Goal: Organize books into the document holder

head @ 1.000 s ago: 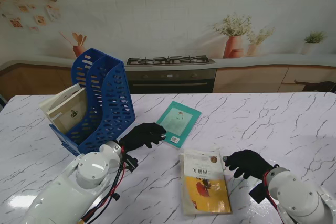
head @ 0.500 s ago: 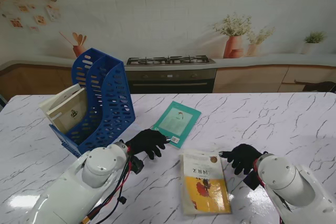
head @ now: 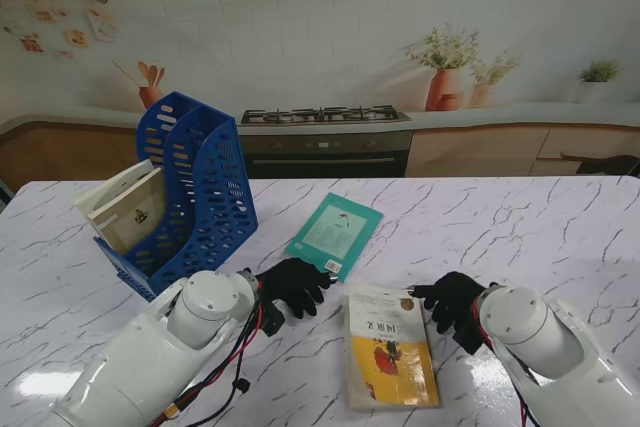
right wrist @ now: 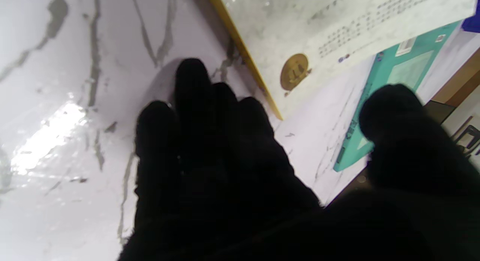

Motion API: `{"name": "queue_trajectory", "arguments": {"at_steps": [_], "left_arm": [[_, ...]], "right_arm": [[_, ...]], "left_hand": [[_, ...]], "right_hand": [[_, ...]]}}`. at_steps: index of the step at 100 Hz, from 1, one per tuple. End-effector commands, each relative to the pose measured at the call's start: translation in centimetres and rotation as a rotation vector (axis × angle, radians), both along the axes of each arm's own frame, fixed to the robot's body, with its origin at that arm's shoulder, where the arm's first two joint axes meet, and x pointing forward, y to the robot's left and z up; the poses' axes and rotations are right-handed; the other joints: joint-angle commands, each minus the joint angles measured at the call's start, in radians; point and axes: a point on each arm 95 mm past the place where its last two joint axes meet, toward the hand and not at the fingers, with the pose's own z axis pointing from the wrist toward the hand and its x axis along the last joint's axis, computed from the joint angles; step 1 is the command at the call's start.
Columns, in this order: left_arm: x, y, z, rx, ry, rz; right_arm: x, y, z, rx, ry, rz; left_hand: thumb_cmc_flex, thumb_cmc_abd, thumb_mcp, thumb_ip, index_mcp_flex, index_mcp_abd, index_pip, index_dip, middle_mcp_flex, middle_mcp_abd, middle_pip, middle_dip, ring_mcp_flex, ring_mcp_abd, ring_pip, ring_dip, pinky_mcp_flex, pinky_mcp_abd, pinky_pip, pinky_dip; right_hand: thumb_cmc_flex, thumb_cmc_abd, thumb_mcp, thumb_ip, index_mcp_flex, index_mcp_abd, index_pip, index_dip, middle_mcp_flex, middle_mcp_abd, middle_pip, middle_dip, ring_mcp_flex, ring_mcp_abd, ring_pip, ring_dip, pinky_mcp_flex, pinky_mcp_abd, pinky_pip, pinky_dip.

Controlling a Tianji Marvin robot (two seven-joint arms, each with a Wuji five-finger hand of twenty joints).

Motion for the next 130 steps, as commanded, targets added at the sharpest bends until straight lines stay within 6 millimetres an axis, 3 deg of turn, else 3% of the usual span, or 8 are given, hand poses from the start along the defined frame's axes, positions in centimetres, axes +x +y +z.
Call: {"name": "queue_trajectory", "arguments": {"at_steps": [1, 24, 28, 44, 78, 84, 117, 130], "left_arm": [[-1.2, -0.6, -1.7, -0.009, 0.051, -0.016], [-1.9, -1.5, -2.6, -0.012, 0.142, -0.073], [-1.9, -1.6, -2.7, -0.010, 0.150, -0.084], [-2.0, -2.1, -3.1, -0.006, 0.165, -0.123], [-2.4, -2.6, -3.4, -0.026, 0.180, -0.137], [-2.4, -2.7, -3.5, -0.030, 0.182, -0.139], [-2.4, -3.4, -3.8, -0.055, 0.180, -0.148], [-2.4, -3.3, -3.9, -0.053, 0.177, -0.145]], "right_arm": [[-1.1, 0.8, -1.7, 0.017, 0.054, 0.001], [-1.3, 1.5, -2.1, 0.024, 0.091, 0.006], [-1.3, 1.6, -2.2, 0.021, 0.101, 0.007], [-1.3, 2.1, -2.6, 0.020, 0.144, 0.013], [-1.2, 2.9, -2.9, 0.041, 0.219, 0.006], [-1.2, 3.0, -3.0, 0.052, 0.226, -0.009], [-1.2, 4.0, -3.0, 0.221, 0.266, -0.114], [-1.3, 4.4, -3.0, 0.253, 0.269, -0.119]], "left_hand": [[0.017, 0.034, -0.035, 0.018, -0.004, 0.072, -0.007, -0.010, -0.024, 0.055, -0.005, -0.009, -0.011, 0.096, -0.002, -0.008, 0.029, 0.019, 0.000, -0.012], [0.035, 0.048, -0.044, 0.024, -0.011, 0.087, -0.020, -0.018, -0.016, 0.058, 0.020, -0.015, 0.001, 0.122, 0.027, -0.013, 0.060, 0.019, 0.019, -0.026], [0.037, 0.049, -0.047, 0.024, -0.015, 0.085, -0.023, -0.019, -0.015, 0.049, 0.029, -0.010, 0.021, 0.066, 0.033, -0.015, 0.063, 0.008, 0.022, -0.029], [0.052, 0.048, -0.048, 0.028, -0.033, 0.063, -0.021, -0.014, -0.029, 0.021, 0.061, 0.025, 0.008, 0.104, 0.033, -0.014, 0.064, 0.001, 0.027, -0.041], [0.082, 0.035, -0.007, 0.034, -0.057, 0.040, -0.001, 0.001, -0.046, -0.024, 0.082, 0.080, 0.030, 0.066, 0.054, -0.005, 0.080, -0.015, 0.043, -0.052], [0.081, 0.032, 0.003, 0.033, -0.059, 0.036, 0.000, 0.002, -0.055, 0.006, 0.074, 0.079, 0.014, 0.096, 0.057, 0.001, 0.075, -0.002, 0.043, -0.054], [0.080, 0.027, 0.036, 0.032, -0.072, 0.025, 0.000, 0.001, -0.068, -0.009, 0.063, 0.074, 0.014, 0.079, 0.043, -0.001, 0.062, -0.009, 0.045, -0.046], [0.083, 0.024, 0.047, 0.033, -0.077, 0.019, 0.000, 0.000, -0.075, -0.011, 0.062, 0.073, 0.010, 0.078, 0.041, -0.001, 0.055, -0.010, 0.047, -0.041]], "right_hand": [[-0.002, -0.005, -0.021, 0.002, 0.010, 0.055, -0.013, -0.020, -0.015, 0.095, -0.144, -0.069, 0.000, 0.032, -0.020, -0.015, 0.015, 0.268, 0.042, -0.004], [-0.008, -0.022, -0.014, 0.001, 0.006, 0.067, -0.017, -0.025, -0.019, 0.109, -0.154, -0.076, -0.007, 0.044, -0.034, -0.026, -0.004, 0.269, 0.017, -0.016], [-0.014, -0.022, -0.012, 0.000, 0.002, 0.078, -0.020, -0.026, -0.023, 0.111, -0.156, -0.077, -0.010, 0.046, -0.039, -0.028, -0.008, 0.271, 0.010, -0.019], [-0.030, -0.017, -0.004, -0.003, -0.005, 0.095, -0.026, -0.031, -0.030, 0.130, -0.162, -0.079, -0.011, 0.055, -0.051, -0.038, -0.012, 0.274, 0.002, -0.024], [-0.032, 0.015, -0.018, -0.004, -0.072, 0.187, -0.112, -0.090, -0.151, 0.221, -0.211, -0.096, -0.073, 0.091, -0.189, -0.153, -0.047, 0.249, -0.113, -0.102], [-0.025, 0.014, -0.018, -0.003, -0.086, 0.189, -0.120, -0.095, -0.171, 0.225, -0.220, -0.099, -0.092, 0.099, -0.205, -0.160, -0.073, 0.254, -0.122, -0.106], [-0.013, -0.017, 0.031, -0.003, -0.104, 0.172, -0.114, -0.087, -0.187, 0.198, -0.187, -0.084, -0.097, 0.072, -0.226, -0.169, -0.106, 0.219, -0.151, -0.122], [-0.017, -0.024, 0.063, -0.006, -0.140, 0.102, -0.086, -0.040, -0.192, 0.123, -0.167, -0.076, -0.119, 0.039, -0.200, -0.151, -0.132, 0.248, -0.146, -0.117]]}}
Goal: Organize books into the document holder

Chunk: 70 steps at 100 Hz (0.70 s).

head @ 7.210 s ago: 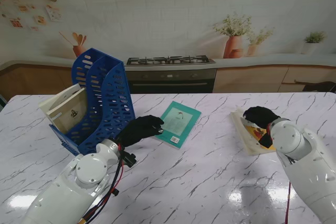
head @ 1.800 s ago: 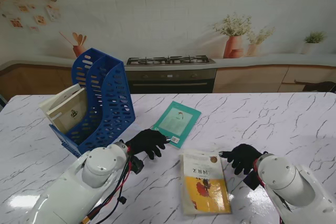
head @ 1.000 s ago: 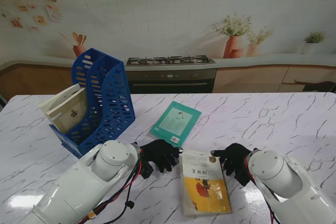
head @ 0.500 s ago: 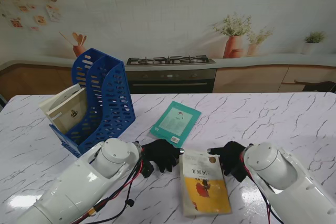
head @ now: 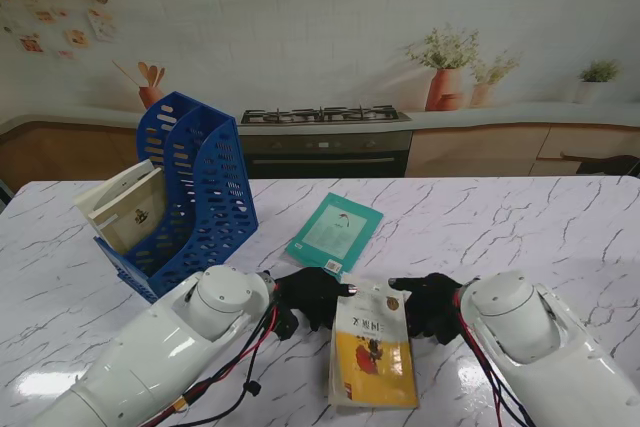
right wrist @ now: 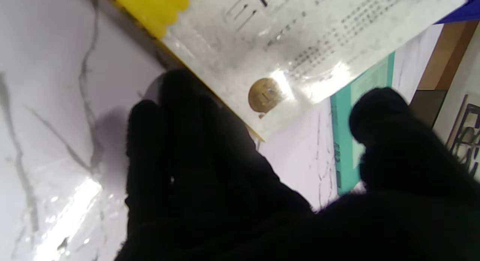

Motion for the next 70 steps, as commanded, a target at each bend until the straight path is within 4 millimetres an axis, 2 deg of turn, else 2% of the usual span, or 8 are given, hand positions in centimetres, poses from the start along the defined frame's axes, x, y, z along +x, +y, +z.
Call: {"name": "queue_trajectory", "arguments": {"at_steps": [1, 46, 50, 52, 55, 61, 65, 70], "left_arm": [[-2.3, -0.5, -3.2, 0.010, 0.071, -0.022], [-2.3, -0.2, -3.4, -0.031, 0.077, -0.007], [-2.2, -0.2, -3.5, -0.038, 0.069, -0.005], [-2.2, -0.2, -3.5, -0.042, 0.062, -0.001], [-2.2, -0.2, -3.6, -0.047, 0.052, 0.008], [-2.1, -0.3, -3.6, -0.051, 0.031, 0.019], [-2.0, -0.3, -3.6, -0.052, 0.012, 0.024], [-2.0, -0.3, -3.5, -0.053, -0.009, 0.031]], "right_arm": [[-2.1, 1.4, -2.9, 0.025, 0.084, 0.017], [-2.2, 2.5, -2.4, 0.151, 0.083, -0.059], [-2.2, 2.5, -2.4, 0.154, 0.078, -0.063], [-2.2, 2.6, -2.3, 0.156, 0.074, -0.063], [-2.2, 2.6, -2.3, 0.157, 0.068, -0.061], [-2.2, 2.6, -2.2, 0.155, 0.060, -0.057], [-2.2, 2.5, -2.2, 0.152, 0.054, -0.054], [-2.2, 2.5, -2.1, 0.144, 0.048, -0.050]], "left_hand": [[0.026, 0.009, 0.023, 0.033, -0.026, -0.057, -0.019, -0.017, -0.037, -0.050, -0.021, 0.001, -0.001, 0.072, -0.005, 0.009, -0.124, 0.026, 0.047, -0.001], [0.039, -0.019, 0.095, 0.034, -0.058, -0.088, -0.016, -0.015, -0.068, -0.068, -0.038, 0.000, -0.023, 0.056, 0.008, 0.045, -0.181, 0.064, 0.096, 0.071], [0.058, -0.047, 0.200, 0.031, -0.048, -0.100, 0.009, 0.000, -0.056, -0.104, -0.022, 0.011, 0.009, 0.004, 0.013, 0.046, -0.156, 0.032, 0.109, 0.075], [0.073, -0.058, 0.245, 0.031, -0.045, -0.106, 0.028, 0.010, -0.054, -0.076, -0.019, 0.013, 0.001, 0.043, 0.034, 0.063, -0.144, 0.031, 0.117, 0.074], [0.105, -0.082, 0.334, 0.028, -0.039, -0.123, 0.072, 0.032, -0.033, -0.131, 0.004, 0.027, 0.047, -0.069, 0.043, 0.064, -0.116, -0.004, 0.130, 0.060], [0.228, -0.162, 0.421, -0.011, -0.039, -0.173, 0.192, 0.082, 0.050, -0.127, -0.064, 0.160, 0.061, -0.012, 0.088, 0.120, -0.055, -0.072, 0.157, 0.016], [0.325, -0.210, 0.442, -0.021, -0.042, -0.219, 0.302, 0.098, 0.158, -0.198, -0.180, 0.277, 0.112, -0.127, 0.113, 0.126, -0.015, -0.127, 0.169, -0.024], [0.362, -0.227, 0.488, -0.027, -0.039, -0.273, 0.404, 0.133, 0.198, -0.214, -0.199, 0.303, 0.129, -0.088, 0.137, 0.156, 0.023, -0.160, 0.171, -0.050]], "right_hand": [[-0.016, -0.024, 0.021, -0.006, -0.042, -0.078, -0.130, -0.066, -0.093, -0.003, -0.155, -0.077, -0.080, -0.039, -0.078, -0.055, -0.019, 0.170, 0.004, -0.005], [-0.006, -0.034, 0.061, -0.005, -0.073, -0.141, -0.131, 0.000, -0.136, -0.056, -0.110, -0.059, -0.141, -0.045, -0.040, -0.016, -0.109, 0.259, -0.040, -0.001], [-0.006, -0.033, 0.064, -0.005, -0.072, -0.148, -0.130, 0.003, -0.134, -0.064, -0.109, -0.059, -0.143, -0.049, -0.038, -0.014, -0.113, 0.253, -0.040, 0.000], [-0.005, -0.033, 0.065, -0.005, -0.073, -0.151, -0.129, 0.004, -0.134, -0.067, -0.109, -0.059, -0.143, -0.050, -0.037, -0.013, -0.115, 0.251, -0.041, 0.000], [-0.006, -0.031, 0.066, -0.005, -0.071, -0.154, -0.128, 0.006, -0.133, -0.071, -0.109, -0.059, -0.143, -0.055, -0.036, -0.011, -0.117, 0.248, -0.040, 0.001], [-0.004, -0.030, 0.068, -0.005, -0.071, -0.167, -0.126, 0.010, -0.131, -0.082, -0.107, -0.058, -0.143, -0.058, -0.034, -0.008, -0.118, 0.245, -0.038, 0.002], [-0.004, -0.029, 0.068, -0.005, -0.070, -0.174, -0.123, 0.012, -0.128, -0.092, -0.105, -0.057, -0.143, -0.064, -0.031, -0.005, -0.116, 0.243, -0.035, 0.004], [-0.003, -0.029, 0.068, -0.005, -0.068, -0.182, -0.121, 0.015, -0.126, -0.098, -0.103, -0.057, -0.142, -0.067, -0.027, -0.001, -0.113, 0.242, -0.030, 0.006]]}}
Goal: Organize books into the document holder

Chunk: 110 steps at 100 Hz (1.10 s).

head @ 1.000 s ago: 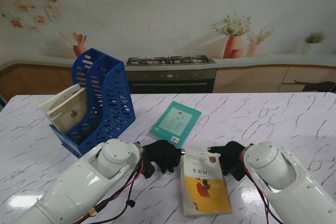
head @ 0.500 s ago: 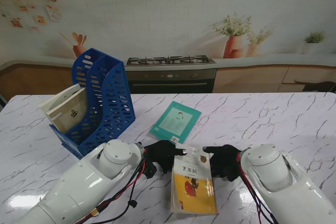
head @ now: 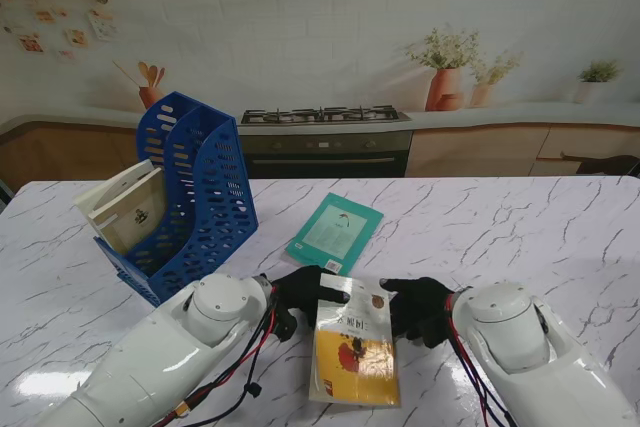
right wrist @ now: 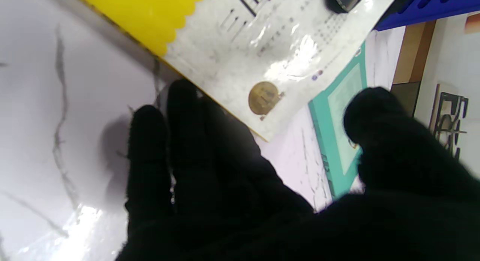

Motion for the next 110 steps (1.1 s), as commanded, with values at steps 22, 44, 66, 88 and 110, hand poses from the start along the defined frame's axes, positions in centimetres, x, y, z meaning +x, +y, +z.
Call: {"name": "queue_trajectory", "arguments": {"at_steps": [22, 44, 66, 88, 110], "left_arm": [[-2.0, -0.8, -1.7, -0.063, -0.009, 0.028], [-2.5, -0.7, 0.0, -0.142, -0.053, 0.084], [-2.9, -1.0, 1.5, -0.209, -0.083, 0.133], [-2.7, -1.4, 1.9, -0.219, -0.101, 0.159], [-2.5, -1.9, 2.2, -0.227, -0.122, 0.178]], "right_arm": [[-1.1, 0.3, -1.4, -0.046, 0.014, 0.032], [-1.1, -0.4, -1.2, -0.107, -0.014, 0.034], [-1.1, -0.3, -0.8, -0.040, -0.042, 0.039], [-1.2, 0.7, 0.1, 0.146, -0.136, 0.064], [-1.1, 1.1, 0.9, 0.220, -0.170, 0.097]], "left_hand": [[0.213, -0.064, 0.276, -0.007, 0.037, -0.343, 0.366, 0.164, 0.105, -0.260, 0.004, 0.081, 0.087, -0.084, 0.060, 0.110, -0.064, -0.110, 0.076, -0.087], [0.196, -0.068, 0.319, -0.008, 0.063, -0.371, 0.382, 0.182, 0.118, -0.290, 0.013, 0.118, 0.104, -0.077, 0.055, 0.132, -0.054, -0.100, 0.087, -0.093], [0.190, -0.069, 0.331, -0.009, 0.068, -0.373, 0.382, 0.188, 0.123, -0.290, 0.005, 0.134, 0.111, -0.080, 0.053, 0.144, -0.047, -0.116, 0.091, -0.094], [0.189, -0.071, 0.332, -0.008, 0.069, -0.375, 0.381, 0.189, 0.127, -0.290, -0.001, 0.140, 0.115, -0.079, 0.047, 0.147, -0.043, -0.109, 0.085, -0.101], [0.191, -0.072, 0.323, -0.011, 0.070, -0.378, 0.379, 0.187, 0.129, -0.288, -0.013, 0.135, 0.114, -0.075, 0.035, 0.142, -0.043, -0.108, 0.074, -0.109]], "right_hand": [[0.007, -0.007, -0.010, -0.003, -0.003, -0.148, 0.015, 0.011, -0.052, -0.063, -0.037, -0.029, -0.019, -0.066, 0.003, 0.025, -0.006, 0.211, 0.037, 0.036], [0.012, -0.008, -0.023, -0.002, -0.008, -0.163, 0.026, 0.026, -0.070, -0.076, -0.004, 0.008, -0.015, -0.080, 0.066, 0.067, 0.015, 0.209, 0.072, 0.060], [0.027, -0.022, -0.021, -0.001, 0.030, -0.232, 0.063, 0.051, -0.036, -0.124, 0.024, 0.062, -0.014, -0.094, 0.104, 0.093, -0.022, 0.214, 0.044, 0.058], [0.195, -0.065, 0.075, -0.072, 0.103, -0.330, 0.271, 0.016, 0.121, -0.190, 0.038, 0.123, 0.082, -0.112, 0.172, 0.128, -0.059, 0.192, 0.012, 0.063], [0.420, -0.040, 0.386, -0.092, 0.199, -0.468, 0.538, 0.029, 0.292, -0.254, 0.123, 0.229, 0.210, -0.148, 0.347, 0.184, 0.026, 0.156, 0.095, 0.112]]}}
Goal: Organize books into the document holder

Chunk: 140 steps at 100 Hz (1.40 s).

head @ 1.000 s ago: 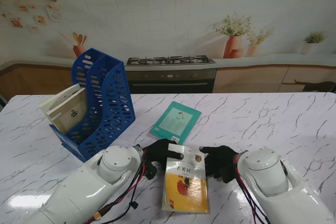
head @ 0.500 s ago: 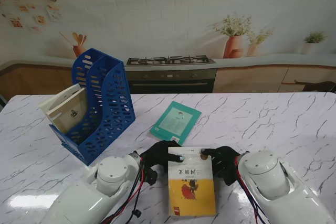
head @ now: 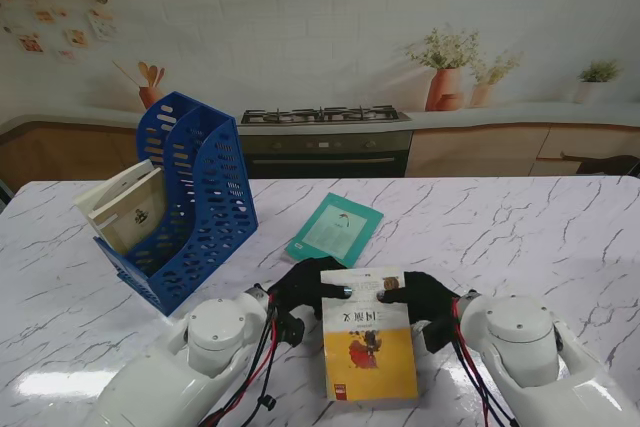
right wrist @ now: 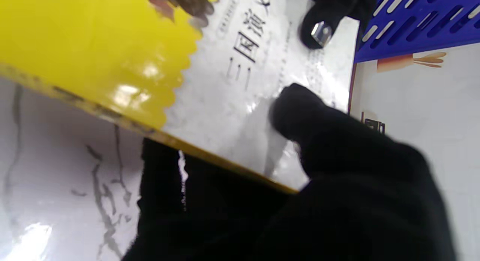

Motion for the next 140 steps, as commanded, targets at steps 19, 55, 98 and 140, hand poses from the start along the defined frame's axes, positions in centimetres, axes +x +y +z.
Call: {"name": "queue_trajectory", "arguments": {"at_steps": [19, 55, 98, 140], "left_arm": [[0.3, -1.3, 1.4, -0.024, -0.072, -0.030], [0.5, 0.1, 3.6, 0.057, -0.220, -0.077], [2.3, 1.4, 6.3, 0.101, -0.354, -0.155], [2.9, 0.2, 5.2, 0.080, -0.316, -0.307]], "right_arm": [[0.1, 0.9, 1.0, 0.014, -0.118, 0.006], [0.6, -0.5, 3.2, -0.045, -0.224, 0.063], [0.7, -1.2, 4.7, -0.079, -0.295, 0.197], [1.5, -0.5, 6.2, -0.075, -0.369, 0.238]], "left_hand": [[0.194, 0.070, 0.108, 0.050, 0.037, -0.110, 0.051, -0.033, 0.060, -0.073, -0.069, -0.070, 0.011, 0.019, -0.026, -0.021, -0.048, -0.068, -0.042, -0.028], [-0.119, 0.148, -0.037, 0.098, -0.019, 0.002, -0.390, -0.185, -0.346, 0.011, -0.054, -0.440, -0.457, 0.178, -0.301, -0.180, -0.685, 0.225, -0.273, 0.321], [-0.208, 0.189, -0.272, 0.099, -0.073, -0.046, -0.636, -0.269, -0.556, -0.024, -0.253, -0.535, -0.789, 0.168, -0.672, -0.370, -1.052, 0.178, -0.857, 0.020], [-0.255, 0.143, -0.246, 0.089, -0.033, 0.039, -0.456, -0.088, -0.425, 0.041, -0.134, -0.425, -0.541, 0.161, -0.458, -0.214, -0.925, 0.153, -0.498, 0.237]], "right_hand": [[0.080, 0.138, 0.240, 0.055, 0.187, -0.231, 0.107, 0.544, 0.014, -0.078, 0.349, 0.267, 0.145, -0.106, 0.510, 0.177, 0.196, 0.182, 0.272, 0.192], [0.139, 0.199, 0.213, 0.022, 0.172, -0.306, 0.324, 0.692, -0.046, -0.086, 0.447, 0.482, 0.163, -0.194, 0.790, 0.305, 0.289, 0.135, 0.360, 0.339], [0.150, 0.212, 0.200, 0.016, 0.178, -0.320, 0.354, 0.701, -0.059, -0.082, 0.448, 0.506, 0.154, -0.192, 0.818, 0.337, 0.275, 0.138, 0.347, 0.358], [0.153, 0.218, 0.191, 0.015, 0.182, -0.326, 0.357, 0.709, -0.064, -0.085, 0.445, 0.516, 0.144, -0.199, 0.820, 0.348, 0.259, 0.143, 0.332, 0.389]]}}
